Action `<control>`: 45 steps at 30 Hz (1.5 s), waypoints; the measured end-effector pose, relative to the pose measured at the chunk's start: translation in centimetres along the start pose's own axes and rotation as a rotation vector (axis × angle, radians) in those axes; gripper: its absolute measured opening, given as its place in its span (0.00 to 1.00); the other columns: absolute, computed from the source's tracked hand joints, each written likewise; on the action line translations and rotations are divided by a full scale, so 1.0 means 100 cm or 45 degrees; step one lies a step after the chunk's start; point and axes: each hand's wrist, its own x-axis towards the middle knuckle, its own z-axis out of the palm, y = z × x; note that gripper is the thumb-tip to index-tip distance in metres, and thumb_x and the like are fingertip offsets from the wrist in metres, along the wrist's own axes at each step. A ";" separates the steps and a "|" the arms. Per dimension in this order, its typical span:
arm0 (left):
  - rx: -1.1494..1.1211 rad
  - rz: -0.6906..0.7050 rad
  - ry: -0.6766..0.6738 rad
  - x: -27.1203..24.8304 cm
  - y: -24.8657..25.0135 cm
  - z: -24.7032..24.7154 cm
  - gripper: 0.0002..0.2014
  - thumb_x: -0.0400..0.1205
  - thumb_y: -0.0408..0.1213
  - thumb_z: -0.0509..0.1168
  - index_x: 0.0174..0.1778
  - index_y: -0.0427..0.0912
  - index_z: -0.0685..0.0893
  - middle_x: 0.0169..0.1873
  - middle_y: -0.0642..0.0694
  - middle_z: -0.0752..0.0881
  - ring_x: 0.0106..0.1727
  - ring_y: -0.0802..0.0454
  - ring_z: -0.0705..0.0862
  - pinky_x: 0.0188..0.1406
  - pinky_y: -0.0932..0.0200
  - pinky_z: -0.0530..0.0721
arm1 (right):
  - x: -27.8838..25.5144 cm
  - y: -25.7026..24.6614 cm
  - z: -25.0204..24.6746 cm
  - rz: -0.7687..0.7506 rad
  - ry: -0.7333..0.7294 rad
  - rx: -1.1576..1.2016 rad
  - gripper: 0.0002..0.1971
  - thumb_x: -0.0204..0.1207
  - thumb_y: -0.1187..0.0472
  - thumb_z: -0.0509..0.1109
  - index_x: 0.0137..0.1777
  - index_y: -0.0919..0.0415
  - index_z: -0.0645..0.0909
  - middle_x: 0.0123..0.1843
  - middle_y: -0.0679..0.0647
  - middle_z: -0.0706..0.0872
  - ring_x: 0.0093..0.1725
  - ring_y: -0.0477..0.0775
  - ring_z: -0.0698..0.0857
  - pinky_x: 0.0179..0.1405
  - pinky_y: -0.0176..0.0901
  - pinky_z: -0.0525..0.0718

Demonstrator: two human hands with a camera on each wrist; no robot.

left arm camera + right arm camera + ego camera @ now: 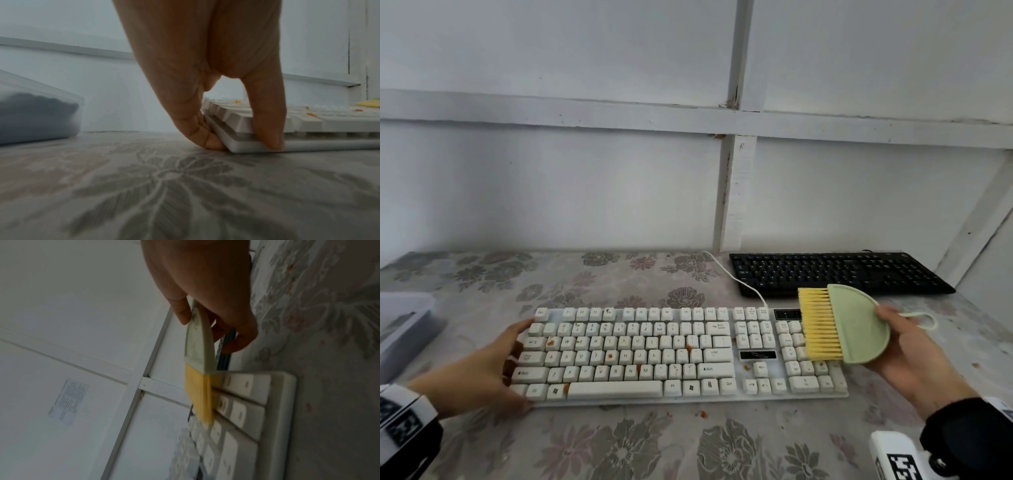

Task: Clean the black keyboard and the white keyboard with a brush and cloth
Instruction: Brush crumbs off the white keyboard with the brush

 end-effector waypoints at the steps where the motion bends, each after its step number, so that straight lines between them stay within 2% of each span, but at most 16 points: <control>1: -0.006 0.004 -0.002 0.000 0.001 0.001 0.60 0.38 0.40 0.86 0.58 0.77 0.57 0.56 0.42 0.81 0.54 0.46 0.86 0.51 0.47 0.87 | 0.002 -0.003 -0.006 -0.037 0.015 0.014 0.07 0.82 0.62 0.62 0.43 0.51 0.77 0.52 0.57 0.85 0.53 0.61 0.82 0.39 0.69 0.86; 4: -0.001 0.023 0.003 0.000 -0.001 0.001 0.60 0.37 0.43 0.87 0.57 0.77 0.56 0.57 0.43 0.81 0.55 0.47 0.86 0.53 0.47 0.86 | 0.003 -0.014 -0.015 -0.130 0.049 -0.016 0.10 0.82 0.63 0.62 0.41 0.50 0.79 0.41 0.52 0.89 0.49 0.56 0.82 0.30 0.55 0.88; 9: -0.030 0.044 0.021 0.002 -0.005 0.001 0.62 0.29 0.49 0.86 0.56 0.82 0.59 0.55 0.43 0.82 0.52 0.47 0.86 0.46 0.52 0.87 | 0.002 -0.026 -0.023 -0.369 0.053 -0.113 0.05 0.77 0.59 0.69 0.42 0.48 0.80 0.44 0.50 0.83 0.44 0.52 0.79 0.21 0.38 0.84; 10: -0.021 0.046 0.016 0.002 -0.005 0.001 0.64 0.29 0.48 0.86 0.60 0.77 0.59 0.55 0.42 0.82 0.53 0.47 0.86 0.46 0.51 0.87 | -0.001 -0.027 -0.020 -0.409 0.008 -0.150 0.06 0.69 0.53 0.76 0.42 0.47 0.81 0.44 0.50 0.84 0.43 0.51 0.80 0.21 0.38 0.84; 12: 0.011 0.033 0.009 0.003 -0.006 0.000 0.68 0.28 0.53 0.85 0.66 0.66 0.57 0.54 0.42 0.82 0.53 0.46 0.86 0.47 0.50 0.86 | 0.000 -0.026 -0.021 -0.490 -0.055 -0.310 0.28 0.42 0.38 0.84 0.42 0.46 0.83 0.41 0.47 0.86 0.39 0.47 0.83 0.23 0.38 0.83; 14: 0.026 0.026 0.018 0.006 -0.011 -0.002 0.69 0.29 0.54 0.84 0.68 0.64 0.56 0.54 0.42 0.82 0.53 0.45 0.86 0.46 0.50 0.86 | 0.000 -0.029 -0.016 -0.582 -0.076 -0.388 0.36 0.31 0.33 0.83 0.43 0.46 0.83 0.38 0.44 0.87 0.35 0.43 0.84 0.24 0.37 0.83; 19: 0.005 0.036 0.069 0.012 -0.025 -0.005 0.59 0.42 0.34 0.87 0.60 0.78 0.62 0.57 0.39 0.81 0.52 0.44 0.87 0.45 0.46 0.87 | -0.006 -0.041 -0.001 -0.666 -0.184 -0.450 0.24 0.46 0.41 0.77 0.44 0.47 0.81 0.40 0.44 0.87 0.40 0.45 0.84 0.24 0.34 0.83; 23: -0.041 0.055 0.096 0.007 -0.019 -0.001 0.56 0.33 0.43 0.87 0.48 0.88 0.65 0.54 0.42 0.83 0.51 0.44 0.87 0.43 0.50 0.87 | -0.006 -0.036 -0.005 -0.670 -0.224 -0.552 0.35 0.35 0.33 0.83 0.44 0.47 0.82 0.38 0.44 0.87 0.35 0.41 0.86 0.24 0.35 0.83; 28: -0.028 0.104 0.107 0.008 -0.020 -0.001 0.59 0.35 0.40 0.88 0.56 0.82 0.63 0.56 0.40 0.82 0.52 0.43 0.86 0.47 0.44 0.85 | -0.010 -0.034 -0.012 -0.646 -0.232 -0.652 0.38 0.31 0.29 0.82 0.40 0.50 0.79 0.33 0.45 0.84 0.33 0.44 0.83 0.21 0.39 0.82; 30: -0.002 0.087 0.069 0.008 -0.016 -0.001 0.63 0.35 0.41 0.88 0.62 0.74 0.60 0.56 0.41 0.82 0.52 0.43 0.86 0.47 0.45 0.86 | -0.018 -0.033 -0.016 -0.632 -0.255 -0.727 0.35 0.39 0.31 0.82 0.42 0.51 0.80 0.33 0.48 0.85 0.32 0.45 0.85 0.22 0.43 0.83; 32: 0.039 0.076 0.030 0.008 -0.014 -0.002 0.66 0.34 0.43 0.87 0.67 0.66 0.56 0.56 0.42 0.82 0.53 0.45 0.86 0.48 0.46 0.87 | -0.027 -0.030 -0.021 -0.566 -0.312 -0.776 0.19 0.62 0.45 0.79 0.50 0.51 0.83 0.41 0.57 0.88 0.34 0.49 0.86 0.25 0.47 0.85; 34: 0.063 0.075 0.022 0.009 -0.013 -0.003 0.69 0.32 0.48 0.87 0.69 0.65 0.55 0.57 0.43 0.82 0.54 0.45 0.86 0.48 0.47 0.87 | -0.036 -0.026 -0.030 -0.511 -0.351 -0.834 0.12 0.72 0.58 0.71 0.56 0.51 0.84 0.46 0.62 0.89 0.36 0.53 0.88 0.27 0.47 0.86; 38: 0.041 0.065 0.026 0.011 -0.015 -0.003 0.68 0.30 0.47 0.87 0.67 0.66 0.57 0.56 0.42 0.81 0.54 0.44 0.86 0.48 0.47 0.87 | -0.045 -0.033 -0.044 -0.361 -0.416 -0.881 0.17 0.63 0.54 0.74 0.54 0.50 0.86 0.47 0.64 0.89 0.38 0.59 0.88 0.27 0.49 0.86; 41: -0.009 0.076 0.061 0.010 -0.016 -0.002 0.64 0.33 0.41 0.87 0.62 0.75 0.59 0.56 0.42 0.83 0.53 0.45 0.87 0.47 0.47 0.87 | -0.043 -0.047 -0.041 -0.388 -0.422 -0.891 0.35 0.43 0.39 0.85 0.54 0.50 0.87 0.46 0.62 0.90 0.37 0.58 0.88 0.25 0.45 0.85; 43: -0.049 0.108 0.062 0.010 -0.019 -0.003 0.63 0.32 0.43 0.88 0.59 0.81 0.61 0.54 0.44 0.85 0.51 0.47 0.88 0.45 0.50 0.87 | -0.036 -0.056 -0.032 -0.464 -0.361 -0.853 0.45 0.34 0.30 0.83 0.56 0.49 0.86 0.48 0.58 0.90 0.40 0.55 0.88 0.27 0.44 0.86; 45: -0.059 0.114 0.030 0.011 -0.024 -0.005 0.67 0.33 0.42 0.88 0.67 0.71 0.60 0.55 0.43 0.86 0.53 0.46 0.88 0.48 0.47 0.87 | -0.029 -0.060 -0.020 -0.501 -0.348 -0.825 0.47 0.34 0.28 0.82 0.58 0.47 0.85 0.50 0.57 0.90 0.42 0.53 0.89 0.29 0.43 0.87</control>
